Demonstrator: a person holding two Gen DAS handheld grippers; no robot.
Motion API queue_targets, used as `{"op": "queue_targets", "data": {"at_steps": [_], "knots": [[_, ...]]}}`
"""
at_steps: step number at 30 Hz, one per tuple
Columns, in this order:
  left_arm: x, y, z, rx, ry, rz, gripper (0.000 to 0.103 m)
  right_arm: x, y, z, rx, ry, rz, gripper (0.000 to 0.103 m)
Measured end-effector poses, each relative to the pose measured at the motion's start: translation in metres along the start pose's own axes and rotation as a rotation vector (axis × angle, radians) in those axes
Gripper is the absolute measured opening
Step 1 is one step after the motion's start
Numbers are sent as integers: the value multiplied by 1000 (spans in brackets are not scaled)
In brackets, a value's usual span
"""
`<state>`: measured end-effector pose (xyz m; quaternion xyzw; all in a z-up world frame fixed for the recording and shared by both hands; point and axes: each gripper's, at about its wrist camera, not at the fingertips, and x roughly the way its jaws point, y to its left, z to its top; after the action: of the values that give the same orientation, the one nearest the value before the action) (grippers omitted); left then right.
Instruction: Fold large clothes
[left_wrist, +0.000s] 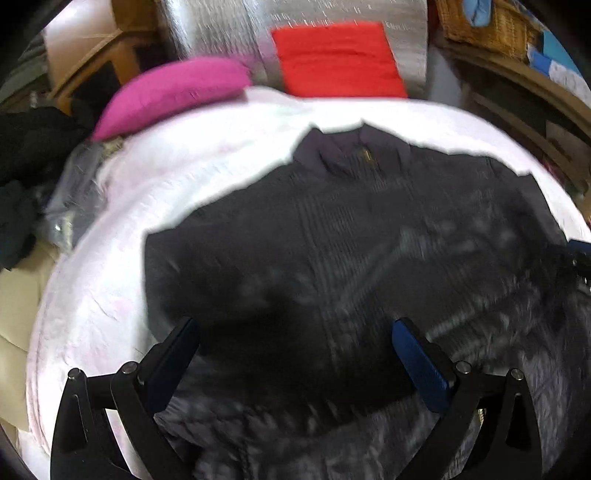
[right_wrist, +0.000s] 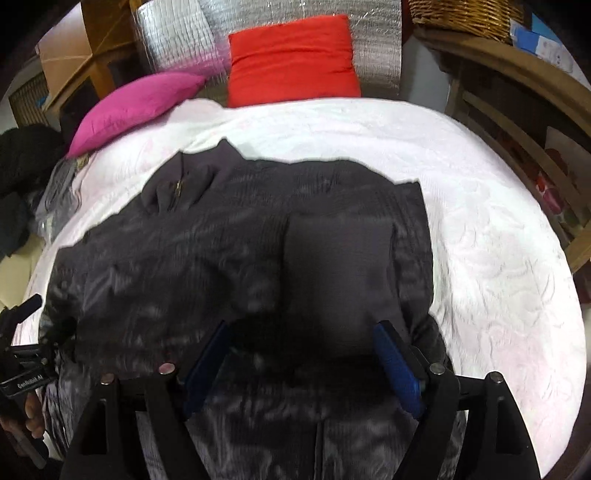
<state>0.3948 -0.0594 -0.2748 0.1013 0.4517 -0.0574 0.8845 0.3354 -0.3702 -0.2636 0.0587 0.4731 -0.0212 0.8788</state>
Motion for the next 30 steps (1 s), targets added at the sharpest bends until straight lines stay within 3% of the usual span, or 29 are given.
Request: {"op": "queue_targets", "data": {"at_steps": [2, 5, 7, 10, 11, 18, 25, 27, 30], "knots": [[7, 0, -3, 4, 25, 2, 103, 9, 2, 0, -16, 22, -29, 58], [3, 4, -6, -27, 25, -29, 103, 0, -4, -5, 22, 9, 10, 45], [-5, 10, -8, -49, 4, -49, 103, -11, -8, -7, 56, -19, 57, 45], [-22, 17, -17, -71, -46, -45, 103, -26, -12, -13, 55, -51, 63, 48], [-27, 21, -19, -84, -63, -36, 103, -29, -16, -15, 66, -58, 70, 53], [-23, 58, -14, -234, -66, -19, 103, -20, -66, -4, 296, -66, 230, 54], [-4, 44, -2, -165, -26, 48, 103, 9, -72, 12, 324, -27, 208, 55], [7, 36, -4, -134, 32, 62, 103, 19, -68, 14, 307, 1, 178, 54], [15, 31, -2, -126, 51, 48, 103, 32, -59, 16, 274, 29, 112, 45]]}}
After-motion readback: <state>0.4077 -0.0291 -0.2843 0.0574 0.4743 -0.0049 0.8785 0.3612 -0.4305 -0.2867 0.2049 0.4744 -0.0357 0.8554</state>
